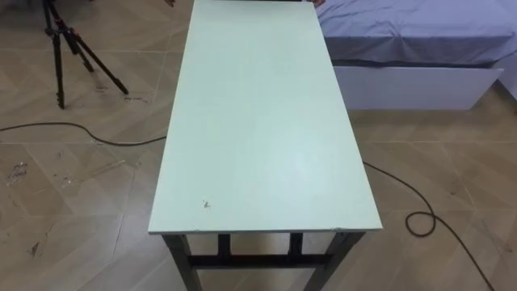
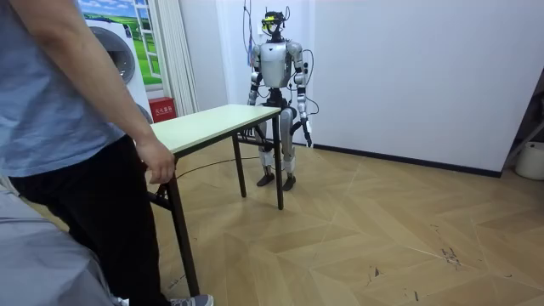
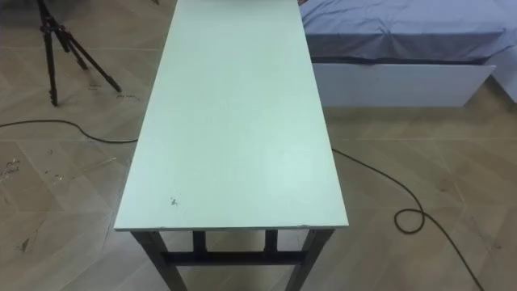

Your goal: Move table with human

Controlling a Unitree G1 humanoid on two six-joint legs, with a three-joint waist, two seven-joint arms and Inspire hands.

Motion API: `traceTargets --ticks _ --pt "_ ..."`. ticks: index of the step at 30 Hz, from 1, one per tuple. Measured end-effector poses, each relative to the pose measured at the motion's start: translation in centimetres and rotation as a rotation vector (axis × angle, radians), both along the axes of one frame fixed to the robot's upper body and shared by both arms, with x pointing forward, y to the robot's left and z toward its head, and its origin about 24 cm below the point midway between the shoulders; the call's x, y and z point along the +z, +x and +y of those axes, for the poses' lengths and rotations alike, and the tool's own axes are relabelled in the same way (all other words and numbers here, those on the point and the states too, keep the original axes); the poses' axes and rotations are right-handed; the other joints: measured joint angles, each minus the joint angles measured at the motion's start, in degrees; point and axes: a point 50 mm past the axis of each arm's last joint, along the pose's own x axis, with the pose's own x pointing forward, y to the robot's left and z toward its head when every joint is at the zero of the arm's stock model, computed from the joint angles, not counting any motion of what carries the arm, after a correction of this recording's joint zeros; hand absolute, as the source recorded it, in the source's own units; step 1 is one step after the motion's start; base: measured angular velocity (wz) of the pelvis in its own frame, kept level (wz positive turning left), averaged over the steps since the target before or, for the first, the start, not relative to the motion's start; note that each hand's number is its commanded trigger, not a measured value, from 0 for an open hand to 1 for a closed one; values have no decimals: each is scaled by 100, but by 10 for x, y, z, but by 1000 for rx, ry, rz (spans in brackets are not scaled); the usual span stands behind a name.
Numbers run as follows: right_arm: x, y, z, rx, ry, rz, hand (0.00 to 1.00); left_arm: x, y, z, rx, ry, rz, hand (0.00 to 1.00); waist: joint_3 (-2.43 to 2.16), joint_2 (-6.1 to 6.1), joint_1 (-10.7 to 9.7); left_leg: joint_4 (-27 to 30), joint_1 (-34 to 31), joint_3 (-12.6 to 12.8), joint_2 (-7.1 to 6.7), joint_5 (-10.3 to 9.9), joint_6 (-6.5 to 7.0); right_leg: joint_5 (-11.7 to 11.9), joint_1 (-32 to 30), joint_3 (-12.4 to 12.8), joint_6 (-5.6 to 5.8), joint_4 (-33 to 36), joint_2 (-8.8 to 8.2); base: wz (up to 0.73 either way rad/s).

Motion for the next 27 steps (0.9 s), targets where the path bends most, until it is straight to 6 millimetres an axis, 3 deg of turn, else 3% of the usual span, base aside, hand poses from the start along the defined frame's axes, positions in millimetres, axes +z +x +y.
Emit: traceTargets --ticks 17,27 --pt "0 1 2 12 31 -13 0 0 2 0 -10 -15 -8 0 13 -20 19 -11 -9 -4 1 -2 0 -3 -8 -34 4 0 0 0" --pt "0 2 5 -19 106 -61 0 -3 2 -4 176 -175 -67 0 20 47 75 -19 -13 -1 2 -5 2 -3 -22 -34 4 6 0 0"
